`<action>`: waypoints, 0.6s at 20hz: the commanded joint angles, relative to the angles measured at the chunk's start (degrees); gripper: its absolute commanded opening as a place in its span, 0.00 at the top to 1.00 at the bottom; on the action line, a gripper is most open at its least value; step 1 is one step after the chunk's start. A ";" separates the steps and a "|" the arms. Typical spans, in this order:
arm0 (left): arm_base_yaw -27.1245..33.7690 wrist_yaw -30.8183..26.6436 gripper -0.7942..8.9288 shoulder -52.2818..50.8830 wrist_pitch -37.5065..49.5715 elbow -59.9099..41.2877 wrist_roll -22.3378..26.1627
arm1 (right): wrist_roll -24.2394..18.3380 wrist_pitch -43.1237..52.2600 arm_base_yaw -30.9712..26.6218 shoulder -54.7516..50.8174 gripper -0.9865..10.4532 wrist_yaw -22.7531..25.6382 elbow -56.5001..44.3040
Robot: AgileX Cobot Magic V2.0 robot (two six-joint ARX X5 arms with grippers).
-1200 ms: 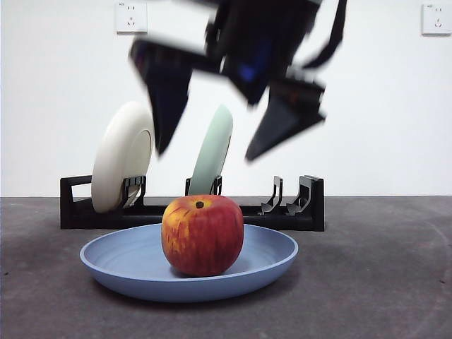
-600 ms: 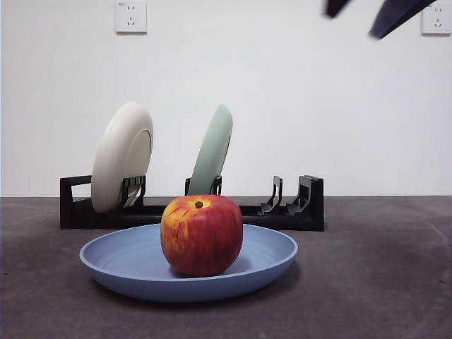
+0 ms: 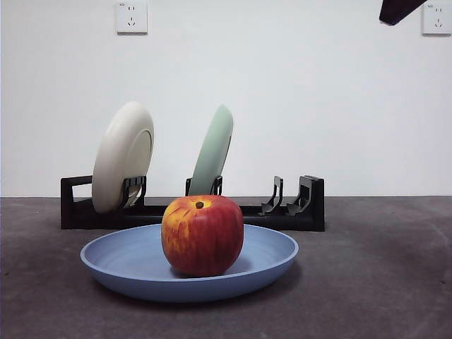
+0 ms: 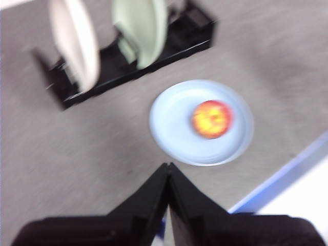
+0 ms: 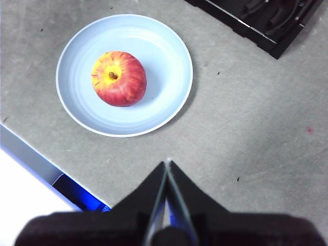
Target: Take the blue plate from the plate rack,put the plate on the table,take the apple from the table,put the apple in the plate
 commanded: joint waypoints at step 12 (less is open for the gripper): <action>46.25 0.17 0.92 -11.69 62.45 -44.17 7.08 | -0.15 0.13 0.04 0.09 0.91 0.09 -0.04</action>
